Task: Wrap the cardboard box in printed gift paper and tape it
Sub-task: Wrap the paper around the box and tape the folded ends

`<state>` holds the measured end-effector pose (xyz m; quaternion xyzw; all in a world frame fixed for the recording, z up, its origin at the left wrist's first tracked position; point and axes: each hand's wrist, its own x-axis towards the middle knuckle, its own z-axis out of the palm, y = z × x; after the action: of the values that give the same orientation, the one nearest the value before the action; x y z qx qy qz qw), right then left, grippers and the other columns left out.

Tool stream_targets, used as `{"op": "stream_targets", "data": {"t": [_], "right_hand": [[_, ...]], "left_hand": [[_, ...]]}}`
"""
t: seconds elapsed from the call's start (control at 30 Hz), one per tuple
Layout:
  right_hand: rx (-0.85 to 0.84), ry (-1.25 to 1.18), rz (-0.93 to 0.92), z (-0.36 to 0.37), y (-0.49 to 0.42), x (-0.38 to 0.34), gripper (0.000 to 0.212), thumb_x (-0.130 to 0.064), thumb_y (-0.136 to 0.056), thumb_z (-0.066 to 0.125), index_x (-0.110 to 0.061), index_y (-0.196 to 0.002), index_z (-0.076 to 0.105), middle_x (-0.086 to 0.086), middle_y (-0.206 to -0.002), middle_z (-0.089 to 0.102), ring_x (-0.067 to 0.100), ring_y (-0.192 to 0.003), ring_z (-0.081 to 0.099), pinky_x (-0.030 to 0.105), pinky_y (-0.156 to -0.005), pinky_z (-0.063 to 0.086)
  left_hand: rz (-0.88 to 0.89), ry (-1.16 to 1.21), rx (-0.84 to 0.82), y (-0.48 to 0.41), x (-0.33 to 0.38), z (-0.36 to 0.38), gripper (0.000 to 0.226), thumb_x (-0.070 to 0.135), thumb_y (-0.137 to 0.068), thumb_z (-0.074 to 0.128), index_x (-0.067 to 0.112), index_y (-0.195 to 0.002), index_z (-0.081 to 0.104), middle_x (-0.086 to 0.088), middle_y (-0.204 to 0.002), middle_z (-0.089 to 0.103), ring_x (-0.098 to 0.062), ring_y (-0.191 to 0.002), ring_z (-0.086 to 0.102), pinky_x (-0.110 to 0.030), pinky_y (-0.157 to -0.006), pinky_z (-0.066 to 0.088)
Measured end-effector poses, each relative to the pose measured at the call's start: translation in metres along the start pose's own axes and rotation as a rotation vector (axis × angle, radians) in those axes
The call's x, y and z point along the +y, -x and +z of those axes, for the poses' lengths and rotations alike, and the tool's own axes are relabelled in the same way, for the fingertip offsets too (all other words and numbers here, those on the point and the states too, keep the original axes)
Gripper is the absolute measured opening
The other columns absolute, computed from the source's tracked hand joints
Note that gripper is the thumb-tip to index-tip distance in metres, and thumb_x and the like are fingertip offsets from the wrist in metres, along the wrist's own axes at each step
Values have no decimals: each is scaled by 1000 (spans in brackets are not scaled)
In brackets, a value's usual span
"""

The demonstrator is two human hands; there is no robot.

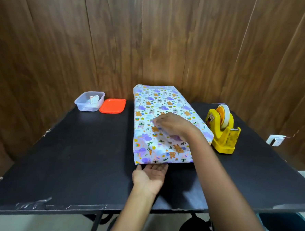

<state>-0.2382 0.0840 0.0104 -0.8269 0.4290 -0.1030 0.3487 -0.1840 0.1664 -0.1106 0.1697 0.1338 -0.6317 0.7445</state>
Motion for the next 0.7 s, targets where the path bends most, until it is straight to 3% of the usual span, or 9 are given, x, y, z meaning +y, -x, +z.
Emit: {"op": "stream_targets", "data": {"t": [0.13,0.2,0.27,0.33,0.4,0.47,0.57,0.63,0.7], "right_hand": [[-47,-71,-13,-2,4,11,33,-20,-99,43,-7,-126,57,2,-128,56,20,-116,53,27,-86,44],[44,-125,3,-8,9,21,34,-20,-98,44,-2,-123,58,13,-128,57,30,-119,52,31,-87,43],[332,-100,131,-18,10,36,34,-22,-98,42,0,-118,59,18,-125,58,35,-118,52,31,-83,38],[681,44,330,-27,23,57,36,-27,-97,39,-2,-112,60,16,-122,58,35,-117,48,37,-91,36],[822,57,455,-28,37,81,43,-34,-97,39,1,-114,58,17,-120,58,36,-119,45,42,-97,35],[731,-179,454,-23,47,101,52,-41,-97,42,7,-105,60,17,-100,66,35,-98,59,39,-84,44],[401,-718,379,-13,54,108,53,-46,-96,44,2,-76,59,13,-66,65,23,-58,63,30,-61,49],[276,-823,334,-10,49,108,51,-47,-94,46,-1,-79,60,10,-61,69,18,-55,68,30,-64,54],[222,-866,303,-7,42,106,48,-47,-93,49,-2,-83,62,7,-61,71,15,-56,69,31,-70,54]], "left_hand": [[34,-76,3,25,7,-4,59,37,-102,26,-16,-124,38,-38,-130,41,-46,-129,36,-49,-109,29],[47,-165,-3,35,14,0,56,38,-101,29,-15,-112,45,-35,-124,46,-45,-125,42,-49,-104,35],[57,-265,-29,36,26,11,56,40,-100,32,-13,-102,48,-31,-118,50,-43,-120,47,-48,-100,38],[72,-366,-25,35,35,21,58,45,-97,36,-12,-100,50,-27,-107,56,-39,-109,53,-48,-101,39],[89,-494,-25,31,44,30,60,50,-93,42,-8,-102,53,-23,-101,59,-35,-99,56,-47,-101,41],[122,-620,-22,26,50,37,56,49,-90,48,-5,-104,56,-20,-98,60,-32,-95,59,-47,-96,45],[257,-783,25,14,58,45,32,31,-89,58,0,-99,58,-14,-86,63,-28,-82,64,-44,-74,57],[359,-872,78,5,64,47,18,18,-87,62,2,-95,59,-9,-69,68,-21,-63,69,-38,-56,59],[433,-940,125,0,69,50,15,14,-86,62,3,-96,59,-7,-66,70,-14,-51,67,-32,-48,57]]}}
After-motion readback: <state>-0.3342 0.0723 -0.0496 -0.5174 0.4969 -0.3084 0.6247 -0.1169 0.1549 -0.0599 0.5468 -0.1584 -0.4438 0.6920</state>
